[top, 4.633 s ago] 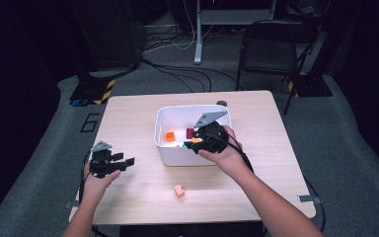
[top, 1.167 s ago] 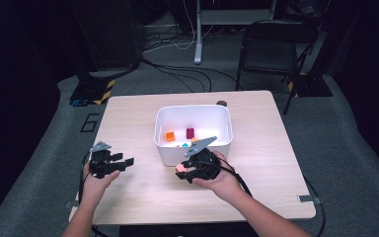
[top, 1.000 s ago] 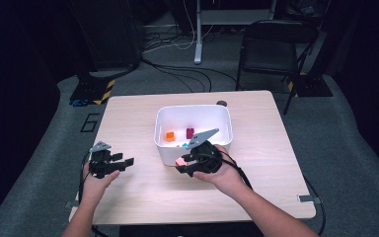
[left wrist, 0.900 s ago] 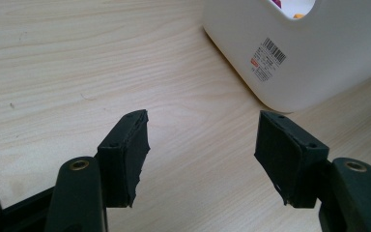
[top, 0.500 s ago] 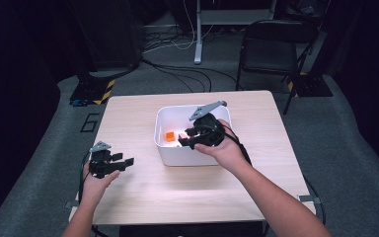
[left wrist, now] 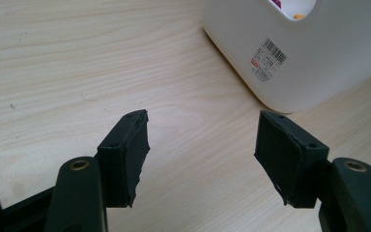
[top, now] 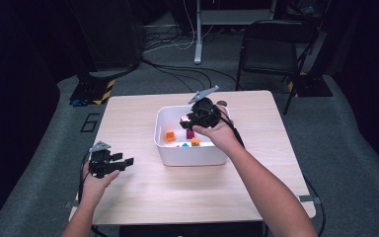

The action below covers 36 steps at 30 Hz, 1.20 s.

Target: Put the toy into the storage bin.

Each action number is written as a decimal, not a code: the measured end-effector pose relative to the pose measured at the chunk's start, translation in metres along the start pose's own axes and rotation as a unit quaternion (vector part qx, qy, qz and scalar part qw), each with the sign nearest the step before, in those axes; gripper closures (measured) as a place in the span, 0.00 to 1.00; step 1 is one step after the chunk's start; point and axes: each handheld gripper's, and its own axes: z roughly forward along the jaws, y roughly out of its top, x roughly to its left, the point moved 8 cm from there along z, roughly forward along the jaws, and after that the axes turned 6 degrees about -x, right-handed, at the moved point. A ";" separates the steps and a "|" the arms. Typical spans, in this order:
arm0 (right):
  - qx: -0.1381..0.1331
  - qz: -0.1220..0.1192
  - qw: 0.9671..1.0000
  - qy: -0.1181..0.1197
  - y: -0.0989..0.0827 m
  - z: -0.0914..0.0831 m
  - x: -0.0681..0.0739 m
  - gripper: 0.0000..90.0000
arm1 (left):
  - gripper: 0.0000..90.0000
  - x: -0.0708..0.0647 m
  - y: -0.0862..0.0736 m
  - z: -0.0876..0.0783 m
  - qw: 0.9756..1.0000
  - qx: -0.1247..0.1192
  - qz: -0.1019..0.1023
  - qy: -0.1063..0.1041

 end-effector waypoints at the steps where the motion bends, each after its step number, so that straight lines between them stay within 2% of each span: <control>1: 0.002 0.003 1.000 -0.003 -0.001 0.004 -0.003 0.63 | 0.40 0.000 0.000 0.000 1.000 0.001 0.000 0.000; 9: 0.025 0.021 0.999 -0.020 -0.010 0.030 -0.026 0.62 | 0.40 0.000 0.000 0.000 1.000 0.004 0.001 -0.003; 13: 0.037 0.024 0.999 -0.025 -0.015 0.037 -0.030 0.61 | 0.40 0.001 0.000 0.000 1.000 0.003 0.001 -0.002; 14: 0.040 0.024 0.999 -0.024 -0.016 0.038 -0.031 0.61 | 0.40 0.000 -0.001 0.000 1.000 0.004 -0.007 -0.002; 18: 0.055 0.031 0.998 -0.028 -0.020 0.040 -0.031 0.54 | 0.40 0.000 -0.001 0.000 1.000 0.003 -0.004 -0.002; 19: 0.057 0.035 0.997 -0.029 -0.021 0.039 -0.031 0.54 | 0.40 0.001 0.000 0.000 1.000 0.004 0.002 -0.002; 22: 0.054 0.036 0.997 -0.030 -0.020 0.033 -0.029 0.55 | 0.40 0.000 0.000 -0.001 1.000 0.004 -0.001 -0.003; 25: 0.047 0.025 0.998 -0.030 -0.016 0.023 -0.026 0.55 | 0.40 0.000 0.000 -0.001 1.000 0.003 -0.004 -0.001; 32: 0.023 0.008 0.999 -0.034 -0.015 -0.006 -0.008 0.55 | 0.40 -0.001 0.000 -0.001 1.000 0.003 -0.004 -0.001; 35: 0.022 0.004 0.999 -0.030 -0.019 -0.016 -0.002 0.55 | 0.40 -0.001 0.000 -0.001 1.000 0.003 -0.003 -0.001; 36: 0.021 0.011 0.999 -0.030 -0.020 -0.019 0.001 0.55 | 0.40 -0.001 0.000 -0.001 1.000 0.002 -0.003 -0.001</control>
